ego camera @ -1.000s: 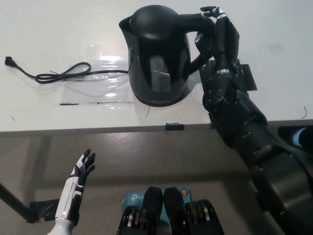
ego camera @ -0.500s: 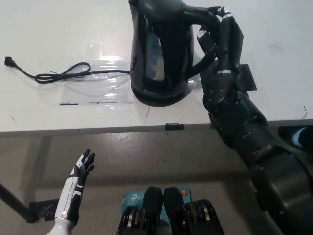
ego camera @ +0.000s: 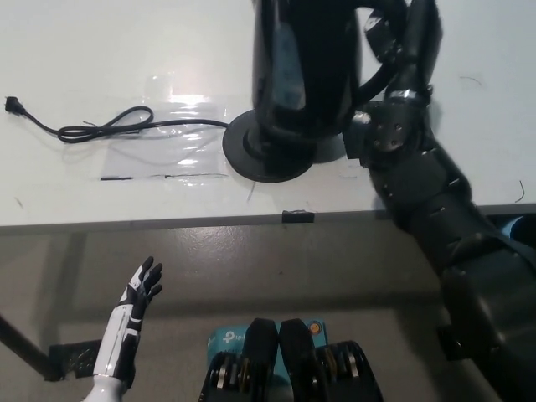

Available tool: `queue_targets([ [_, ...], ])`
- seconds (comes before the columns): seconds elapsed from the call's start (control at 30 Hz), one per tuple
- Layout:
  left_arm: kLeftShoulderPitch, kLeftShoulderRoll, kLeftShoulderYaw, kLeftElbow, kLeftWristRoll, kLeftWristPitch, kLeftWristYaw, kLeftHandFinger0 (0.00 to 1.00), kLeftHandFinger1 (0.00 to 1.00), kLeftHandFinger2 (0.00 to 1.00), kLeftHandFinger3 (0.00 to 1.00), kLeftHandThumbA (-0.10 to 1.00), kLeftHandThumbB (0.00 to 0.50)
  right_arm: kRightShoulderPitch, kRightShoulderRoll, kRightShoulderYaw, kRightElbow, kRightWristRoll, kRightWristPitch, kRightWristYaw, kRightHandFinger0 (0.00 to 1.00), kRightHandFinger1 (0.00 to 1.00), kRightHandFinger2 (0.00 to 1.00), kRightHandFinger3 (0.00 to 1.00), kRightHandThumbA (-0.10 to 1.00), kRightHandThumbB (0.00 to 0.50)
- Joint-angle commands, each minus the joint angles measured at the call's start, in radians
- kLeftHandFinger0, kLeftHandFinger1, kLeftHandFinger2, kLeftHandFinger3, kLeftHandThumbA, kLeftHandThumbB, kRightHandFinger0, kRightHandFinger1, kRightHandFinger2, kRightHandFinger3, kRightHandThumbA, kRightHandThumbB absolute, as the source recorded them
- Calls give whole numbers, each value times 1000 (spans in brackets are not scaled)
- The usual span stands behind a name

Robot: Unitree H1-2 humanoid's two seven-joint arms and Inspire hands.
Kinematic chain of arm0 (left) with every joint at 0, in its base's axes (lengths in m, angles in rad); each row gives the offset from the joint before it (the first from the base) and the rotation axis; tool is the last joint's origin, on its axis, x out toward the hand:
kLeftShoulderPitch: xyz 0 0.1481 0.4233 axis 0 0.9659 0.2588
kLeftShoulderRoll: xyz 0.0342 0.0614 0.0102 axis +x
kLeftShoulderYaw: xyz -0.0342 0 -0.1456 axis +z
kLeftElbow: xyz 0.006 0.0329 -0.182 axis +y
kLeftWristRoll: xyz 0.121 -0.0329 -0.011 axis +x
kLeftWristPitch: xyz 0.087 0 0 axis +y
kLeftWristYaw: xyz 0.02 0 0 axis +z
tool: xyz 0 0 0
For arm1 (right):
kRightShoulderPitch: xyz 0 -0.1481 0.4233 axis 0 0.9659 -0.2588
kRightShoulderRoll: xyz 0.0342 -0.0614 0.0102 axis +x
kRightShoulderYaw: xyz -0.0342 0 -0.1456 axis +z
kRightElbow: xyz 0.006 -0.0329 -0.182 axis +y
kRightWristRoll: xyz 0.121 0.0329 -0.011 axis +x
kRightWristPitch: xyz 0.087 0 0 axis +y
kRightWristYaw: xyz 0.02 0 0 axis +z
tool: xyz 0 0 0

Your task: Use the right hand to grab the handle of the kettle from the base and place it on the right side

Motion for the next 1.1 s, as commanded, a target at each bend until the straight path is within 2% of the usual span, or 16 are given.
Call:
queue_targets([
  [0.0,5,11,-4,-19,-22,-34,-20,1000,1000,1000,1000,1000,467,-101,-82,-11,-90,-6,-89,-76,0,51,556,639,-100,72],
  [0.07,6,12,-5,-19,-22,-36,-20,1000,1000,1000,1000,1000,462,-92,-113,0,-85,-24,-84,-95,0,40,544,635,-100,95],
  [0.13,3,14,-4,-16,-25,-37,-21,997,1000,1000,1000,1000,463,-88,-132,3,-81,-23,-78,-85,0,27,534,657,-100,84],
  [0.2,8,13,-3,-18,-24,-37,-19,997,1000,1000,1000,1000,460,-73,-151,-2,-75,-9,-112,-66,0,7,487,624,-100,84],
  [0.37,22,15,-3,-24,-20,-37,-17,991,1000,1000,1000,1000,457,-40,-182,-8,-47,6,-123,-48,0,31,537,656,-100,98],
  [0.5,20,14,-5,-18,-24,-37,-20,982,1000,1000,1000,1000,471,-17,-201,-12,-16,19,-128,-52,0,34,527,556,-100,133],
  [0.53,18,14,-5,-16,-24,-35,-20,981,1000,1000,1000,1000,479,-15,-204,-10,1,18,-128,-56,0,36,522,541,-100,126],
  [0.67,38,9,-5,-16,-29,-37,-22,983,1000,1000,1000,1000,471,2,-195,-3,31,21,-128,-52,0,64,549,513,-100,104],
  [0.77,42,0,-3,-15,-29,-37,-17,978,1000,1000,1000,1000,469,1,-179,2,48,22,-128,-35,0,5,505,520,-100,111],
  [0.9,35,-1,-2,-9,-44,-37,-27,975,1000,1000,1000,1000,465,19,-154,18,49,13,-128,-58,0,5,505,480,-100,107],
  [1.0,50,-4,-3,-16,-43,-37,-27,957,1000,1000,1000,1000,469,49,-132,25,60,16,-128,-56,0,73,558,555,-100,118],
  [1.07,44,-5,-3,-19,-42,-37,-26,949,1000,999,1000,1000,469,52,-127,34,77,7,-128,-64,0,73,551,572,-100,110],
])
